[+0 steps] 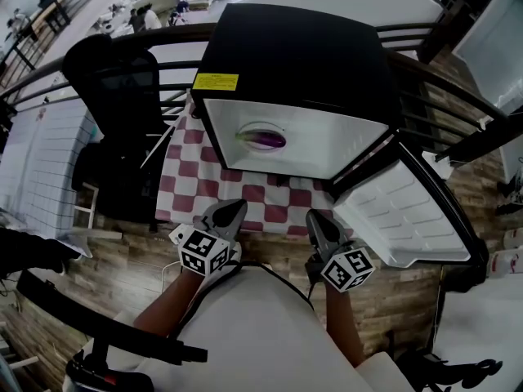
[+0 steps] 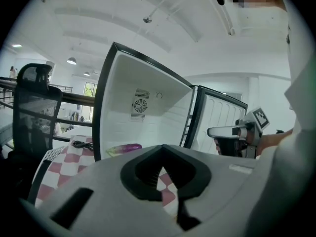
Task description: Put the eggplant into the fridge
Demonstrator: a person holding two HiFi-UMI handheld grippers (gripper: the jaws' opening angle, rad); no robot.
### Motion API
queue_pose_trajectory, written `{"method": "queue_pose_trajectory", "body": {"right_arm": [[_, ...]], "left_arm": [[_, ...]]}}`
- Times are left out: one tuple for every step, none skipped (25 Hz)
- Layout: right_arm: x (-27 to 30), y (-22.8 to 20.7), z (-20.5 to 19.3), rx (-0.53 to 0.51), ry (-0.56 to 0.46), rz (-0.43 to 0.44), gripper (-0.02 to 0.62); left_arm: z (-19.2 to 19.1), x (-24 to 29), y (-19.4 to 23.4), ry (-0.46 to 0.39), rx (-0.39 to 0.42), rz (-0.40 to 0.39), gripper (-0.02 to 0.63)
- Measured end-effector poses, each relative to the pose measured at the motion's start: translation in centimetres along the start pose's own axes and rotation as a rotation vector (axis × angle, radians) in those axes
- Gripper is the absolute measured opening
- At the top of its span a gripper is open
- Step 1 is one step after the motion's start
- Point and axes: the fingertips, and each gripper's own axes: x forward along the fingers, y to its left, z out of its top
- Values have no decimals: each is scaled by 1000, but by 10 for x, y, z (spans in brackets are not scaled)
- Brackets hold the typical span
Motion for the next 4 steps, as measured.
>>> {"method": "queue_pose_trajectory", "body": {"right_arm": [[0,0,0,1,0,0,5],[1,1,-1,3,0,0,6],[1,1,-2,4,0,-1,5],[2,1,-3,5,1,-2,5]], "left_arm": [[0,0,1,0,-2,0,5],[0,1,1,0,-4,0,5],[0,1,2,1,-6,0,5],[-1,2,3,2,-8,0,5]]}}
